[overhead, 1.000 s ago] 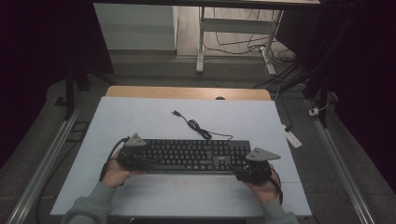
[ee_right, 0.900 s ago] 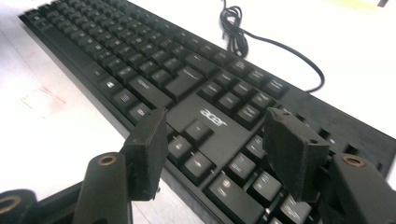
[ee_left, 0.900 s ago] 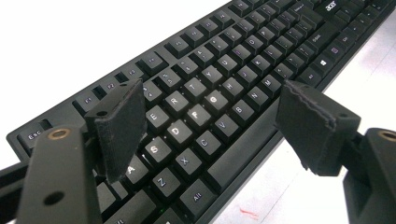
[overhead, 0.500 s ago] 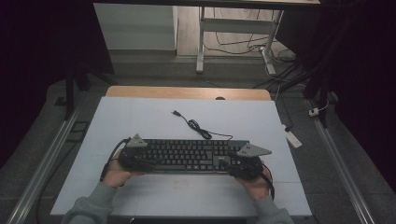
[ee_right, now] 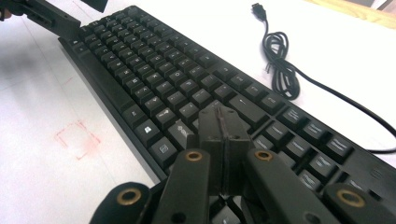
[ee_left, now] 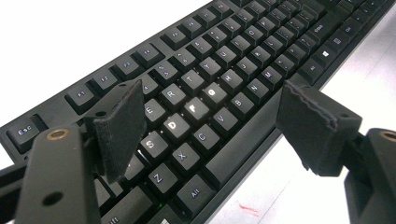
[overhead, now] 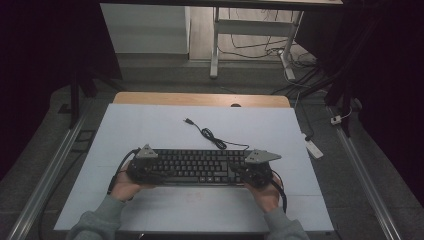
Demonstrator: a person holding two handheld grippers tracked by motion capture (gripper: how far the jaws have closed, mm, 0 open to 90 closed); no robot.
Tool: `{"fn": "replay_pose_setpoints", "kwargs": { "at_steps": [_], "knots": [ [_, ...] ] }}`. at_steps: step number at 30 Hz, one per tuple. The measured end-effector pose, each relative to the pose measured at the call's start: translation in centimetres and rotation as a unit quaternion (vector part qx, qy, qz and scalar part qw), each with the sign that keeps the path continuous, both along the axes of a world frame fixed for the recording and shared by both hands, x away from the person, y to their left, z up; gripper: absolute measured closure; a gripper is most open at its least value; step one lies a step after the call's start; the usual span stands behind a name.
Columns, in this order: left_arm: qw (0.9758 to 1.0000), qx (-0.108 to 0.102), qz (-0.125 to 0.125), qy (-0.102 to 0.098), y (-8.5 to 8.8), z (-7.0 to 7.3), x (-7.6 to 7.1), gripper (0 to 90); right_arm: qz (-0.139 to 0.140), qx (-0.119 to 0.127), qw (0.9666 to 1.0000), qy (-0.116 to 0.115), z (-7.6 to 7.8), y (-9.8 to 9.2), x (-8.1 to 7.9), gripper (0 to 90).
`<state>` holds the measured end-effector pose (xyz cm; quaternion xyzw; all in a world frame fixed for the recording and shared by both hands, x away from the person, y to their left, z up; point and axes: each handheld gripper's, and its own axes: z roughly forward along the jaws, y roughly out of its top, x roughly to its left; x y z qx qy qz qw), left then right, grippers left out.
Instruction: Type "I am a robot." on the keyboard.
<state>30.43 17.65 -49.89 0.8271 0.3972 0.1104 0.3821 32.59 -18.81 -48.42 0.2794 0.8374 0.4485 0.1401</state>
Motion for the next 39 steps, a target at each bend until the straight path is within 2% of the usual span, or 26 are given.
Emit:
{"fn": "replay_pose_setpoints", "kwargs": {
  "at_steps": [13, 19, 23, 31, 39],
  "knots": [
    [1.0000, -0.001, 0.000, 0.000, 0.1, 0.0, 0.0, 24.3, 0.023, -0.010, 0.9996, 0.011, -0.7, 4.5, 1.7, 89.6],
    [1.0000, 0.000, -0.001, 0.001, 0.0, -0.1, 0.0, 24.2, 0.028, -0.011, 0.9994, 0.015, -0.9, 5.6, 2.2, 89.6],
    [1.0000, 0.002, -0.002, 0.002, 0.0, -0.1, 0.0, 24.2, 0.032, -0.022, 0.9991, 0.015, -1.1, 6.5, 2.5, 89.6],
    [1.0000, 0.004, -0.004, 0.004, -0.1, -0.3, 0.0, 24.1, 0.037, -0.028, 0.9987, 0.022, -1.5, 8.5, 3.4, 89.6],
    [1.0000, 0.003, -0.005, 0.004, 0.0, -0.3, 0.0, 24.0, 0.035, -0.035, 0.9982, 0.034, -2.1, 9.7, 4.3, 89.6]
  ]
}}
